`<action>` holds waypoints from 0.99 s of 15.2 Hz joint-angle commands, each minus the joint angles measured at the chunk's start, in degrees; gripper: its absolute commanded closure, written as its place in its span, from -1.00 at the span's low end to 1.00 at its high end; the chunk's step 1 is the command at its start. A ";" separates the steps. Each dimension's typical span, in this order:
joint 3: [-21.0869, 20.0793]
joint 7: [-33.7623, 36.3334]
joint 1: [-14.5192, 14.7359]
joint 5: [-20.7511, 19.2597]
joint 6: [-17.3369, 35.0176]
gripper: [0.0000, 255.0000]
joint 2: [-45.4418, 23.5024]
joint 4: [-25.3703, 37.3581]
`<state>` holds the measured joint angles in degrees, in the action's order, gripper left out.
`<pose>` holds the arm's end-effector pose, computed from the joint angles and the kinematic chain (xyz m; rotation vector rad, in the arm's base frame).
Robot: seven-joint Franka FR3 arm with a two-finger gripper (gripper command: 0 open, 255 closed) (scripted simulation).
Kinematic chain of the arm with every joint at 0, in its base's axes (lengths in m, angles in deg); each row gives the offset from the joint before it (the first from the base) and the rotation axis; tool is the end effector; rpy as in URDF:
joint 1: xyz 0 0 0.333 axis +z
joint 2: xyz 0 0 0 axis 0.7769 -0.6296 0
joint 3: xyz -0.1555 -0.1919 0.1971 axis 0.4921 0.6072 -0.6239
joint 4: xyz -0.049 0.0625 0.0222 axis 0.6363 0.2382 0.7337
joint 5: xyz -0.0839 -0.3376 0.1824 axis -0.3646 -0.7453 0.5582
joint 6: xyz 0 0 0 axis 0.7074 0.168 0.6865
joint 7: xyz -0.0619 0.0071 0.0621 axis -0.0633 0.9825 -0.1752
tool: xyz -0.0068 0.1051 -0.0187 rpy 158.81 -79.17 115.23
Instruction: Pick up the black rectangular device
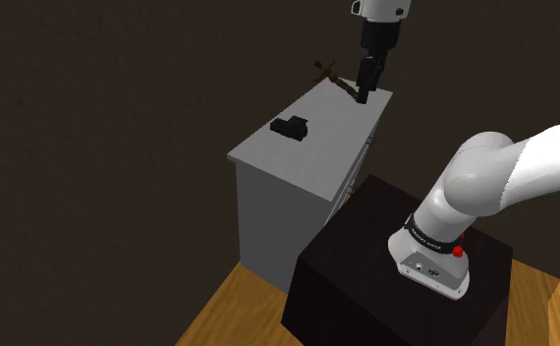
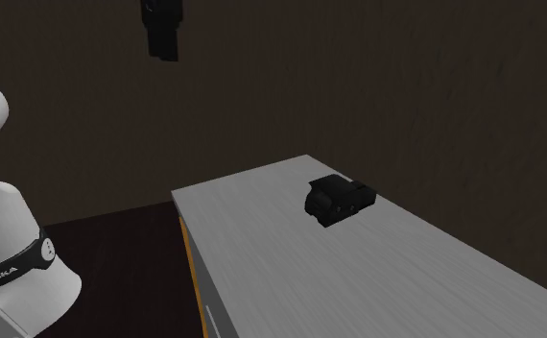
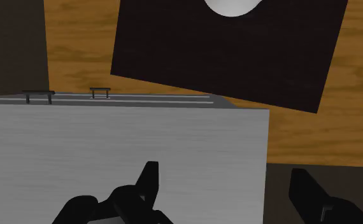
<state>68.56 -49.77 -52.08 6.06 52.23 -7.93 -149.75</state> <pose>0.3075 0.0020 0.5526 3.1155 0.2538 -0.1777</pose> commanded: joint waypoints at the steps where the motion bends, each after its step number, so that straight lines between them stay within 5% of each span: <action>1: 0.00 0.00 0.00 0.00 0.00 -1.00 0.00 0.00; 15: 3.74 -3.93 -1.74 -1.71 24.18 -1.00 -26.74 4.88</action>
<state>72.19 -53.58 -53.80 4.31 74.84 -32.71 -145.51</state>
